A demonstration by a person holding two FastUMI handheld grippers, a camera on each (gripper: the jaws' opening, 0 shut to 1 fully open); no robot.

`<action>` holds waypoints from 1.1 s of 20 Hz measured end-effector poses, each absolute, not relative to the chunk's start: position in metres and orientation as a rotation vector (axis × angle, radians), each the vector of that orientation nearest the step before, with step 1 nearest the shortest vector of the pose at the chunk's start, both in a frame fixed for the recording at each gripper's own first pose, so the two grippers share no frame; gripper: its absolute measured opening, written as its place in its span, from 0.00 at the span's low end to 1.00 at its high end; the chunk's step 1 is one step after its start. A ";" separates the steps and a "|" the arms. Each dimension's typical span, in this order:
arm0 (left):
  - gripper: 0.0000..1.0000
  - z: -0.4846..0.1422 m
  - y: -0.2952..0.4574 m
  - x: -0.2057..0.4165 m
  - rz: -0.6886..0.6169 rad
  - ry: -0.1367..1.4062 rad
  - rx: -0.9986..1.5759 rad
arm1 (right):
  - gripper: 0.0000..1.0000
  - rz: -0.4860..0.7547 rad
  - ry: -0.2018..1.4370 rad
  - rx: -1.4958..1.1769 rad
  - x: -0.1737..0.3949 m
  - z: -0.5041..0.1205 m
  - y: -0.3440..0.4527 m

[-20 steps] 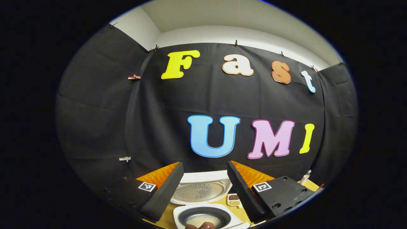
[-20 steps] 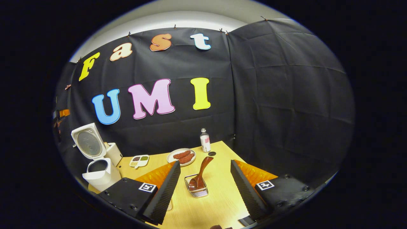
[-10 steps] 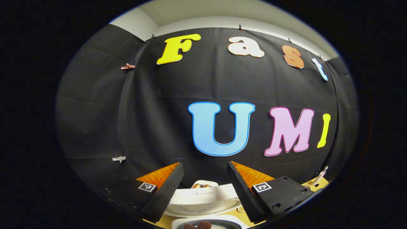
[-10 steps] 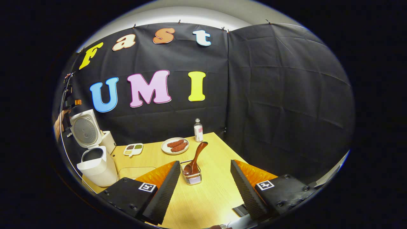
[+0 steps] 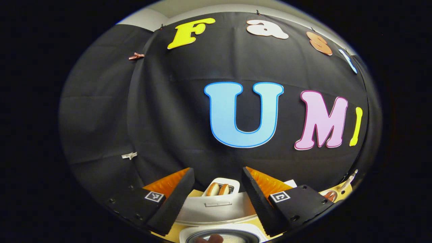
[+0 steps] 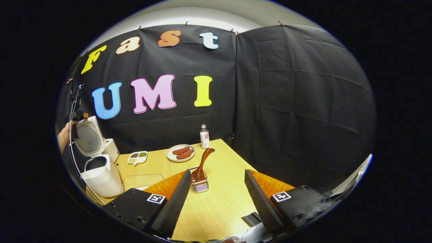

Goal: Close the left gripper, press the button to open the rice cooker; take a wooden spoon from the chopstick holder with the right hand, scoop a spoonful of rice and pour it into the rice cooker, then put the wooden spoon back into the chopstick holder.

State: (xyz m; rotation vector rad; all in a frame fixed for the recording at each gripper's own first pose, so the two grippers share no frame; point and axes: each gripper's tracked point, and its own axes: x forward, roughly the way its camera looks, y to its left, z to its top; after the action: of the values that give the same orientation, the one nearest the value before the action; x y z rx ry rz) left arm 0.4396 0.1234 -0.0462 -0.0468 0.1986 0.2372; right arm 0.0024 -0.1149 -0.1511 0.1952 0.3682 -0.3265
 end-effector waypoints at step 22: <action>0.98 -0.209 0.044 0.275 0.311 0.481 -0.090 | 0.99 -0.200 0.420 0.166 -0.005 -0.166 -0.114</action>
State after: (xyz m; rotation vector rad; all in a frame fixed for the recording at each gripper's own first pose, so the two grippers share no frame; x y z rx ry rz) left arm 0.2747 0.0444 -0.2093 -0.0904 0.4810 0.3110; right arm -0.0046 -0.1139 -0.1657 0.1664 0.4203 -0.2002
